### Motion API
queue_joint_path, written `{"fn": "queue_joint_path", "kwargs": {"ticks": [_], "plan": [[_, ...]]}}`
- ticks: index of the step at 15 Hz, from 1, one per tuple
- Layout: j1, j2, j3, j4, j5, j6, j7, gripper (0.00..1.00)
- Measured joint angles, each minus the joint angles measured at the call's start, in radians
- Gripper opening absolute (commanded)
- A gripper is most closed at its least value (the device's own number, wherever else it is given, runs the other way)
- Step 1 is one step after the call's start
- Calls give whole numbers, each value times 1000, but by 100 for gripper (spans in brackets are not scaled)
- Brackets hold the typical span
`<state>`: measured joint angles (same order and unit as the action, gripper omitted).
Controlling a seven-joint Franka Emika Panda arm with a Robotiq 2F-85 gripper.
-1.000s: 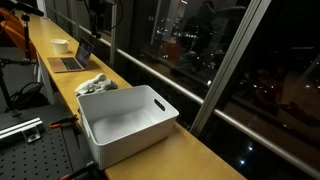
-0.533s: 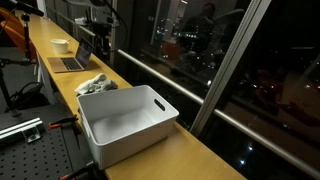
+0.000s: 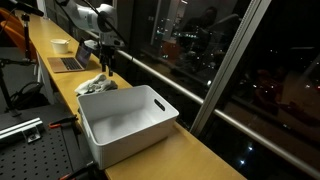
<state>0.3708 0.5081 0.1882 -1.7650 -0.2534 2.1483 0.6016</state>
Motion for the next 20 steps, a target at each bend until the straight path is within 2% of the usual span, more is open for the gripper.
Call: {"fn": "queue_joint_path", "kwargs": {"ticks": [5, 9, 10, 11, 12, 16, 20], "plan": [[-1, 152, -14, 57, 58, 109, -89, 100], [0, 246, -14, 75, 122, 134, -162, 100], [0, 261, -14, 76, 133, 135, -173, 75], [0, 273, -14, 76, 143, 135, -180, 74], [0, 281, -14, 76, 149, 135, -182, 68], [-1, 267, -27, 53, 160, 134, -180, 36], [-1, 183, -35, -23, 164, 134, -159, 6]]}}
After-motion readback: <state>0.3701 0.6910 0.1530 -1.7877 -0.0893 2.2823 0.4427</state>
